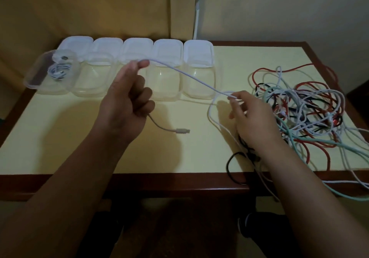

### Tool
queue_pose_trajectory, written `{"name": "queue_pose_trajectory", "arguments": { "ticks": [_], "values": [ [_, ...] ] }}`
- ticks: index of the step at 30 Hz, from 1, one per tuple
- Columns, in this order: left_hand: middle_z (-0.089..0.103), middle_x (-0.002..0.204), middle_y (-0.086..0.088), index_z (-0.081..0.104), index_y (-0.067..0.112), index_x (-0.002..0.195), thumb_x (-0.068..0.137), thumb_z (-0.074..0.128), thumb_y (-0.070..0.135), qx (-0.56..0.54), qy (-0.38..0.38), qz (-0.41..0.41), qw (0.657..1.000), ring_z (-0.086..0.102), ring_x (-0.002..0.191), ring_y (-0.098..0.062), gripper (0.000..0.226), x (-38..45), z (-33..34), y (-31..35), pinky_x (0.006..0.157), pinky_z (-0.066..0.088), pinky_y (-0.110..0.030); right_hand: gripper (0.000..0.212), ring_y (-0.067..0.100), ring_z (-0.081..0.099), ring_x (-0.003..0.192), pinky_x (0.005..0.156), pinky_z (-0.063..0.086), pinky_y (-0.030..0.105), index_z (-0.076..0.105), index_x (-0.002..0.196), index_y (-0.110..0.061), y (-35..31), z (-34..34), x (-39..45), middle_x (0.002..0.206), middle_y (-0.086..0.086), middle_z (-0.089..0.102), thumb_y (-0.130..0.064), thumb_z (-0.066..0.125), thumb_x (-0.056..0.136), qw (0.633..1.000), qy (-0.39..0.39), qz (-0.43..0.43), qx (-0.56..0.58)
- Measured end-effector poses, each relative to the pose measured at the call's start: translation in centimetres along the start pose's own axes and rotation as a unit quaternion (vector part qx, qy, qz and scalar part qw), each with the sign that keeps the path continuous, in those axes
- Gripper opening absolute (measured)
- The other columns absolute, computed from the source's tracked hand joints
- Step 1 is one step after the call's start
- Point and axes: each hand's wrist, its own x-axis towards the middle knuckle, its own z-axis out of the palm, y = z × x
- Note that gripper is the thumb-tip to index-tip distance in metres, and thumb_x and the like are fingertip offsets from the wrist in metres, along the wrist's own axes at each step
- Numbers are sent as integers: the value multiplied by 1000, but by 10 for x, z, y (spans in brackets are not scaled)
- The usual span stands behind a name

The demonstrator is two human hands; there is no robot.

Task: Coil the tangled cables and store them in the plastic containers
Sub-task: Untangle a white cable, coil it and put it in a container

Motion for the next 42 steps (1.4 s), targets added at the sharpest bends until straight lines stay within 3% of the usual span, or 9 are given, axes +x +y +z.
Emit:
{"name": "queue_pose_trajectory", "arguments": {
  "ticks": [9, 12, 18, 23, 28, 31, 36, 40, 42],
  "values": [
    [44, 60, 5, 75, 9, 108, 83, 79, 9, 248, -114, 75, 959, 40, 49, -10, 25, -10, 21, -44, 56, 33, -27, 34, 7, 69, 60, 70, 61, 36, 64, 141, -33, -11, -5, -12, 74, -13, 74, -33, 55, 109, 994, 40, -72, 75],
    [33, 56, 9, 73, 27, 120, 81, 85, 16, 325, -91, 95, 937, 31, 51, -7, 42, -16, 42, -66, 59, 30, -28, 33, 4, 68, 63, 69, 60, 37, 67, 139, -33, -12, -3, -17, 73, -13, 74, -34, 58, 107, 993, 34, -116, 14],
    [73, 79, -3, 79, 13, 108, 95, 70, 9, 301, -55, 138, 942, 66, 74, -1, 16, -14, 55, -71, 71, 49, -13, 24, 8, 68, 61, 64, 58, 36, 73, 123, -37, -16, -3, -20, 69, -10, 72, -42, 56, 106, 989, 20, -142, -33],
    [53, 64, 12, 81, 23, 95, 102, 61, 14, 171, 24, 78, 982, 31, 44, -4, 23, -1, 42, -48, 43, 23, -20, 24, 19, 62, 62, 54, 49, 32, 64, 105, -29, -8, -3, -12, 67, -4, 65, -48, 49, 106, 995, 28, -62, -76],
    [68, 92, 13, 75, 24, 92, 101, 62, 29, 81, 112, 53, 989, 24, 54, -10, 17, 15, 12, -16, 48, 18, -25, 17, 17, 60, 59, 57, 51, 36, 60, 102, -27, -1, -9, -7, 68, -2, 65, -40, 50, 105, 999, 22, -42, -24],
    [73, 109, 3, 70, 22, 94, 105, 53, 23, 125, 67, 73, 987, 26, 53, -12, 20, 17, 3, -19, 48, 15, -27, 18, 18, 57, 55, 53, 47, 40, 59, 100, -26, 0, -11, -9, 72, -2, 65, -35, 46, 109, 996, 30, -72, 35],
    [64, 67, 12, 71, 4, 95, 100, 56, 6, 251, -19, 23, 967, 35, 47, -3, 16, 6, 29, -49, 42, 25, -17, 17, 18, 57, 53, 51, 45, 41, 63, 106, -21, -5, -13, -13, 66, -4, 61, -31, 51, 110, 990, 59, -115, 60],
    [66, 64, 12, 80, 16, 95, 99, 65, 33, 346, -64, 18, 936, 56, 57, 3, 24, -11, 59, -71, 59, 40, -10, 16, 12, 57, 54, 52, 43, 31, 69, 107, -17, -9, -15, -20, 65, -15, 57, -28, 57, 108, 980, 51, -178, 71],
    [44, 55, 12, 78, 21, 81, 96, 64, 49, 302, -62, -55, 950, 41, 47, -2, 35, -14, 69, -78, 49, 34, -18, 17, 10, 59, 56, 54, 42, 27, 72, 109, -18, -9, -15, -22, 69, -17, 58, -29, 59, 107, 976, 34, -204, 63]
  ]
}}
